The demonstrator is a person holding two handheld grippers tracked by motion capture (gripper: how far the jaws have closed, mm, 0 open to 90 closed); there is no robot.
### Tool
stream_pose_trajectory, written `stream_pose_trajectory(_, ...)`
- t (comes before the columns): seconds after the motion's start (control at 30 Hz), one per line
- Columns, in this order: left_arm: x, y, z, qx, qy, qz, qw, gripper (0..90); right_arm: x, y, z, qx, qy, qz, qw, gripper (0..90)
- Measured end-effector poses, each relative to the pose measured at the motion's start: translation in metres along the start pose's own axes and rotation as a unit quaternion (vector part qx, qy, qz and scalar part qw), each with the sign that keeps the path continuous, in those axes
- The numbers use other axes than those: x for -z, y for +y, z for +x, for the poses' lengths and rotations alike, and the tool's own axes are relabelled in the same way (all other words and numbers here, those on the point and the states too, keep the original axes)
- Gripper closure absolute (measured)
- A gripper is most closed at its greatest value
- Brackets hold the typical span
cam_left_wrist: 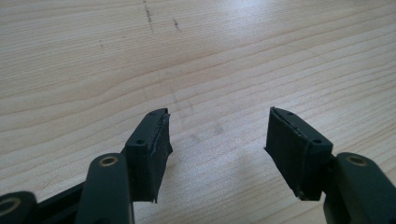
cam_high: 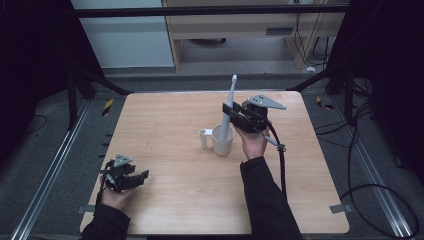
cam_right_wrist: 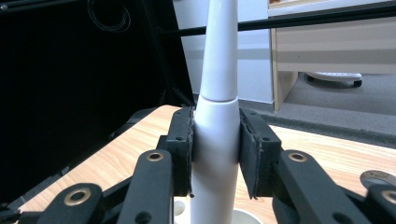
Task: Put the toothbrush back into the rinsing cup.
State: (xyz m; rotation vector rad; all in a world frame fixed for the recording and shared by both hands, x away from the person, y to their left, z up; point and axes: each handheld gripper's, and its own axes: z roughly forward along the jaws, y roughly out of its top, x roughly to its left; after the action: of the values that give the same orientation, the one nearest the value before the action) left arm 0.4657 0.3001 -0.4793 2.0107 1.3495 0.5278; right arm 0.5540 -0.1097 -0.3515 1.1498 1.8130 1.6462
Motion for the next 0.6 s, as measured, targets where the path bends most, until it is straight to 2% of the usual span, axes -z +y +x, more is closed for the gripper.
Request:
stream_pose_trajectory(0.27, 0.0, 0.0, 0.0, 0.0, 0.0, -0.001, 1.0, 38.6, -0.015, -0.004, -0.008, -0.01, -0.009, 0.011, 0.9999, 67.8)
stream_pose_trajectory(0.6, 0.0, 0.0, 0.0, 0.001, 0.0, -0.002, 1.0, 38.6, -0.032, -0.02, -0.011, -0.011, -0.019, 0.051, 0.9985, 67.7)
